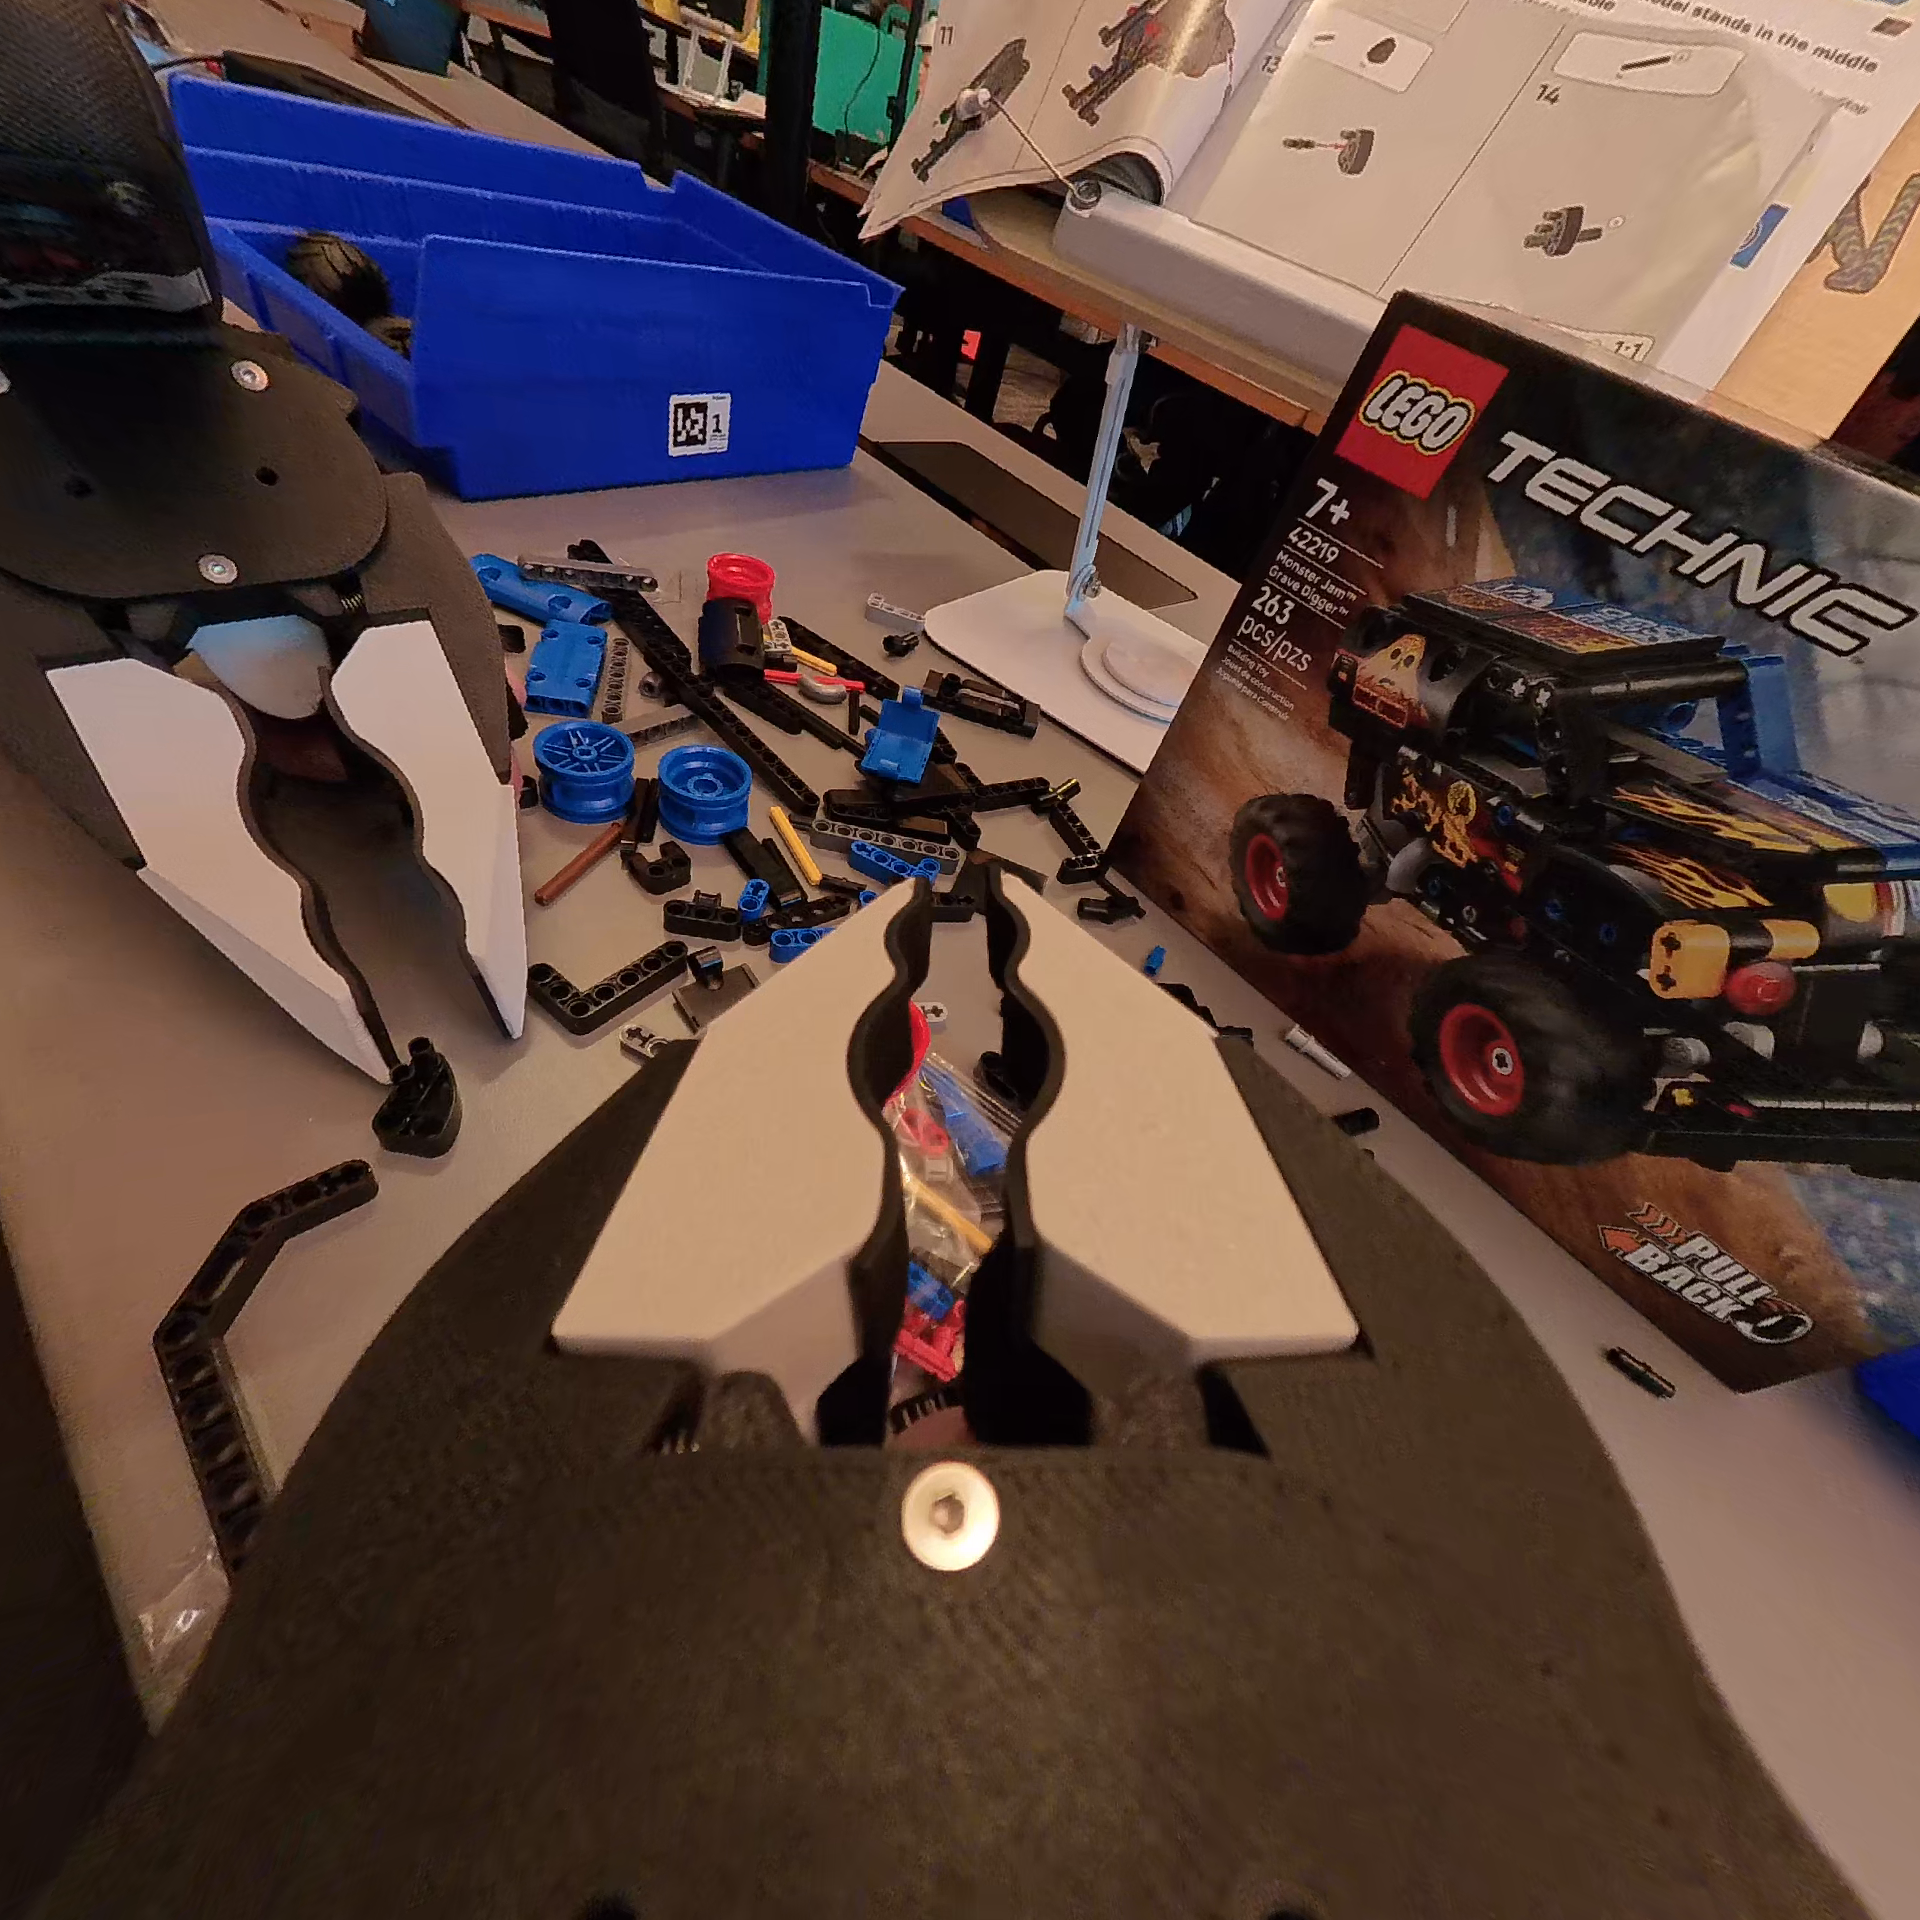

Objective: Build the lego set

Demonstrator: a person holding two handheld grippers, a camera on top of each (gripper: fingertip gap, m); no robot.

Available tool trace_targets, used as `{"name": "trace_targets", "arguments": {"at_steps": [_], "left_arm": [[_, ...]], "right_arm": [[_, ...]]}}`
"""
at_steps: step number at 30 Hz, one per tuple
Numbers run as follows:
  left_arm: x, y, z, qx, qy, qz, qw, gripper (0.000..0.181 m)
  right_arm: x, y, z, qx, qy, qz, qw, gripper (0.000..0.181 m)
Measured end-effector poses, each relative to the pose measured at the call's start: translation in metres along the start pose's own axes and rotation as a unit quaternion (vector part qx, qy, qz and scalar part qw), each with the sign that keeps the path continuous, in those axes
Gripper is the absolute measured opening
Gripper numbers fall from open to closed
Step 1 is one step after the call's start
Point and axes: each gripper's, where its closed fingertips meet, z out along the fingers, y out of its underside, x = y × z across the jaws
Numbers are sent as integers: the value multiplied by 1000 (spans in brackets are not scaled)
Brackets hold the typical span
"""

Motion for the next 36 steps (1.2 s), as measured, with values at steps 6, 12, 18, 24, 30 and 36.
{"name": "trace_targets", "arguments": {"at_steps": [6, 12, 18, 24, 30, 36], "left_arm": [[0, 0, 0, 0, 1, -1, 1000, 21], [0, 0, 0, 0, 1, -1, 1000, 21], [0, 0, 0, 0, -1, 0, 1000, 21], [0, 0, 0, 0, 0, 1, 1000, 20], [1, 0, 0, -1, 3, -1, 1000, 20], [2, 0, 0, -4, 0, 5, 1000, 17]], "right_arm": [[5, 1, 0, 1, 7, 16, 1000, 8], [7, 2, 0, -1, 13, 20, 1000, 8], [19, -6, -5, 32, 37, 47, 998, 9], [61, -12, -26, 52, 110, 103, 987, 9], [83, 18, -24, -90, 108, 65, 988, 7], [101, 12, -17, -120, 96, 48, 987, 14]]}}
